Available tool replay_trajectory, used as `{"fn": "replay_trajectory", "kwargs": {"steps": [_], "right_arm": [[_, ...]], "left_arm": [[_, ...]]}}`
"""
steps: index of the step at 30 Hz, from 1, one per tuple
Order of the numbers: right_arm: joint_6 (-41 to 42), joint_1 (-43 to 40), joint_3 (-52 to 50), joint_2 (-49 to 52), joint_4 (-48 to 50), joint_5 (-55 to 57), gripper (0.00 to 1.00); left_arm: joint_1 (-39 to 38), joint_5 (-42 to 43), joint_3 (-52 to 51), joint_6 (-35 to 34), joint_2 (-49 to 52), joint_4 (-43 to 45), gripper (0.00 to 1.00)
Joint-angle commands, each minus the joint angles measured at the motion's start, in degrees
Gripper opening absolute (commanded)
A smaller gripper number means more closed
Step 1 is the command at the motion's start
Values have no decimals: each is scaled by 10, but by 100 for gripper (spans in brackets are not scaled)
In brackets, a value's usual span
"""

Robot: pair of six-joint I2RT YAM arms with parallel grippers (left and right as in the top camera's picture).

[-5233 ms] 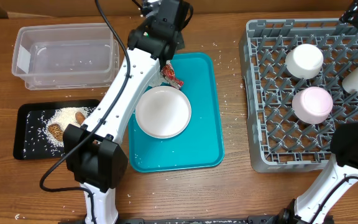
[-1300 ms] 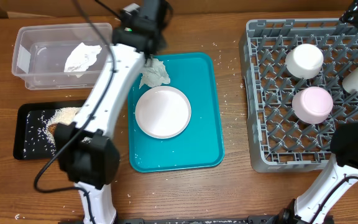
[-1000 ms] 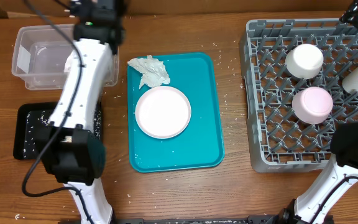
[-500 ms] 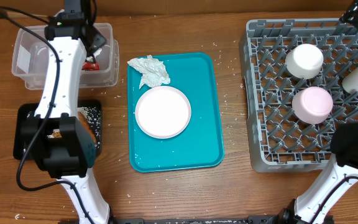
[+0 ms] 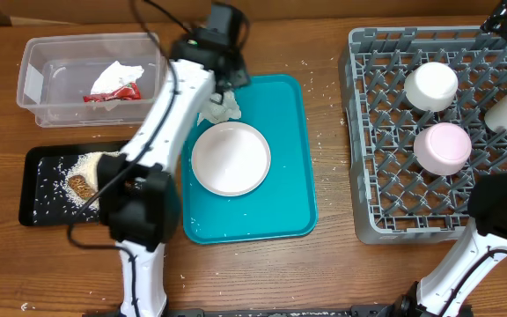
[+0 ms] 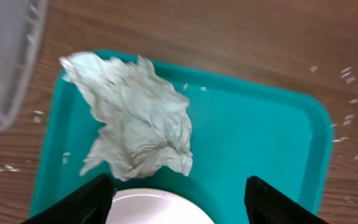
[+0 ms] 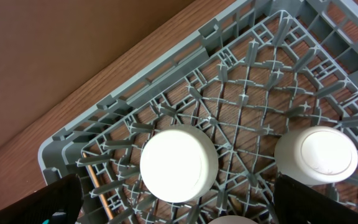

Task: Sort waste into correct bins and load items into the dishwasher
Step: 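Grasp the remaining white tissue on the teal tray with left gripper, then drop the white tissue into the clear bin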

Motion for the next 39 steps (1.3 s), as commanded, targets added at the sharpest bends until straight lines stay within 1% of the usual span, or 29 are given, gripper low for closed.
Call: {"fn": "replay_trajectory", "kwargs": {"steps": [1,8,9,10,12,13,14,15,20,23,26,27,30,33,35,39], "right_arm": [[1,0,10,-11,3,2,100],[1,0,10,-11,3,2,100],[1,0,10,-11,3,2,100],[1,0,10,-11,3,2,100],[1,0,10,-11,3,2,100],[1,0,10,-11,3,2,100],[1,0,10,-11,3,2,100],[1,0,10,-11,3,2,100],[1,0,10,-11,3,2,100],[1,0,10,-11,3,2,100],[1,0,10,-11,3,2,100],[1,0,10,-11,3,2,100],[1,0,10,-11,3,2,100],[1,0,10,-11,3,2,100],[1,0,10,-11,3,2,100],[1,0,10,-11,3,2,100]], "left_arm": [[-4,-36,5,-19,63,12,70],[-5,-36,5,-25,136,57,72],[-6,-36,5,-25,142,62,70],[-6,-36,5,-25,144,65,66],[-6,-36,5,-25,147,65,39],[-6,-36,5,-25,147,64,24],[-6,-34,5,-25,144,62,12],[-6,-34,7,-25,140,60,4],[-6,-38,38,-25,87,27,4],[-6,-74,47,-25,34,23,4],[-5,-164,47,-40,-21,23,4],[-4,-227,47,-52,-43,23,4],[3,-357,47,-65,-76,30,4],[22,-438,47,-64,-84,37,4],[43,-459,47,-64,-81,40,4],[107,-428,46,-61,-58,54,4]]}}
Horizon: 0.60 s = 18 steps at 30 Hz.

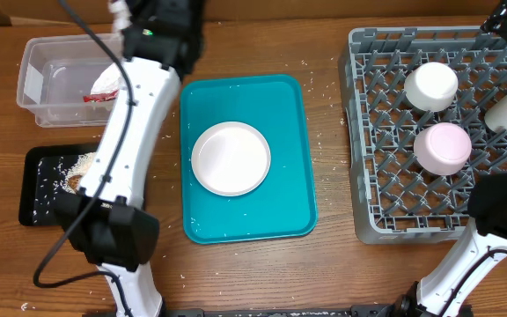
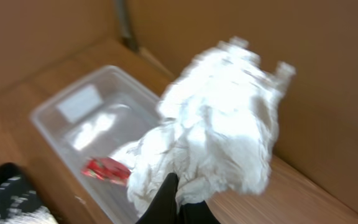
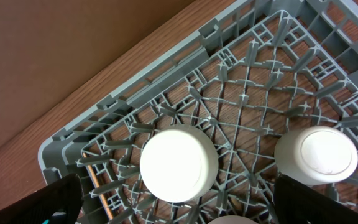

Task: Sort waste into correct bins and load items into the dishwasher
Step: 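Drop the white tissue into the clear bin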

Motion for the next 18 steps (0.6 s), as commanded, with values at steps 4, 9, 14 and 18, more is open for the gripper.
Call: {"fn": "replay_trajectory", "kwargs": {"steps": [4,9,14,18], "right_arm": [[1,0,10,-11,3,2,100],[1,0,10,-11,3,2,100],[1,0,10,-11,3,2,100],[1,0,10,-11,3,2,100]], "left_arm": [[122,54,-8,1,72,23,29],[174,240,-8,60,90,3,100],[185,454,-7,135,89,-36,100],[173,638,-7,223,89,-62,100]]}}
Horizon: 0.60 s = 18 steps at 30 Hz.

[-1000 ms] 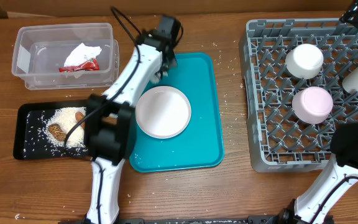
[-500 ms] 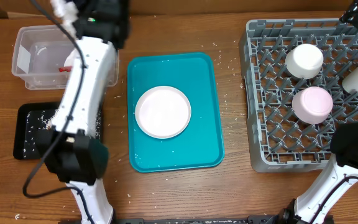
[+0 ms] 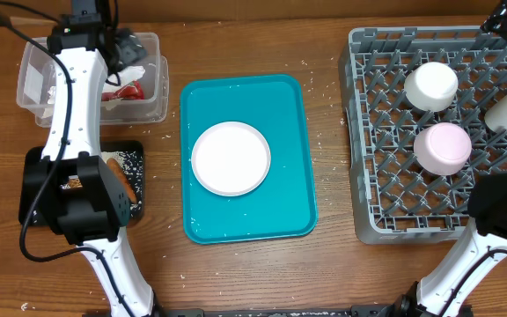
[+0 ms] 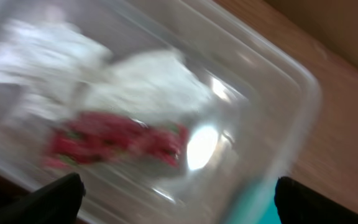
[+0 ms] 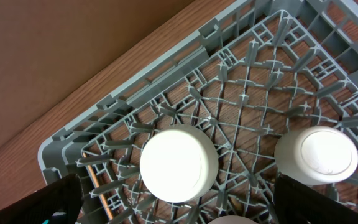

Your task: Sort waste into correct bins and load items into the dishwasher

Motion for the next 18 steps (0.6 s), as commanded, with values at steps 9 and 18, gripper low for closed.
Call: {"fn": "replay_trajectory", "kwargs": {"steps": [9,18], "right_arm": [[1,0,10,-11,4,2,100],[1,0,10,-11,4,2,100]], "left_arm": [[-127,281,0,146,-5,-53,91],[-280,183,0,167,-7,-90,86]]}}
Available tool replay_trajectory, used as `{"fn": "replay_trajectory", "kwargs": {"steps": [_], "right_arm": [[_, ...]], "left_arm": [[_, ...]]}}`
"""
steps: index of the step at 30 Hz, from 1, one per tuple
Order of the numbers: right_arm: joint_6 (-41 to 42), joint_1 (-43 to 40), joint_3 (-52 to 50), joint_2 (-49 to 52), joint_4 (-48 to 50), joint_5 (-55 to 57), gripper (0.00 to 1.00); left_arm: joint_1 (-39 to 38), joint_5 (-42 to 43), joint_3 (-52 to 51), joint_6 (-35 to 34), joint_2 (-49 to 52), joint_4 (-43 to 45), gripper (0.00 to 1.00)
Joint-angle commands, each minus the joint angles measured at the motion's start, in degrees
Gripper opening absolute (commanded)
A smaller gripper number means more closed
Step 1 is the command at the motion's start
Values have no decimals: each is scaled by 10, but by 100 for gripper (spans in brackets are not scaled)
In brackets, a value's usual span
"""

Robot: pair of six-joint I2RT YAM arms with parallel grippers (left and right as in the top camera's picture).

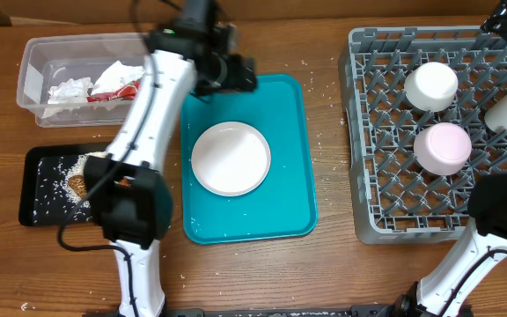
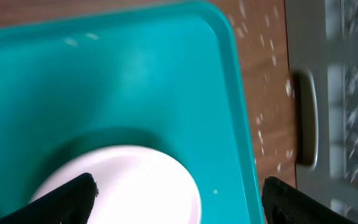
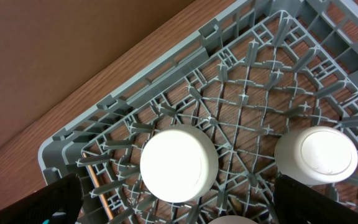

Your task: Sort waste into correct bins and load items into the dishwasher

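Note:
A white plate lies on the teal tray. My left gripper hovers open and empty over the tray's far edge; in its wrist view the plate sits between its spread fingers. The clear waste bin holds a crumpled tissue and a red wrapper. The grey dish rack carries a white cup, a pink bowl and another white cup. High over the rack's far side, my right gripper is open.
A black tray with rice and food scraps lies at the front left, below the bin. Crumbs dot the wooden table between the teal tray and the rack. The rack's handle shows at the right of the left wrist view.
My left gripper has moved from over the clear bin to above the far edge of the teal tray, still open. The tissue stays in the bin. The right arm has not moved.
My left gripper stood open over a crumpled tissue at the teal tray's far left corner. Then it was shut on the tissue, held high near the bin. Then it was open over the bin with the tissue inside, and now it is back over the tray.

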Motion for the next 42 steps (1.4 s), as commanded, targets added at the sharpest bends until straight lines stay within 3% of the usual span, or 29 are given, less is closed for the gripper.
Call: {"fn": "replay_trajectory", "kwargs": {"steps": [1,7,11,13,20,25,31,36,42], "right_arm": [[1,0,10,-11,4,2,100],[1,0,10,-11,4,2,100],[1,0,10,-11,4,2,100],[1,0,10,-11,4,2,100],[1,0,10,-11,4,2,100],[1,0,10,-11,4,2,100],[1,0,10,-11,4,2,100],[4,0,10,-11,4,1,100],[5,0,10,-11,27,-61,100]], "left_arm": [[-67,-63,0,16,-8,-10,85],[-170,-188,0,-11,-10,-19,84],[-206,-306,1,-66,-13,-36,91],[-206,-336,2,-103,-21,-54,100],[-124,-402,2,-208,-110,-124,100],[7,-376,2,-226,-181,-141,100],[156,-271,0,-226,-191,-179,100],[232,-231,-4,-226,-190,-202,100],[266,-226,-4,-226,-190,-209,100]]}}
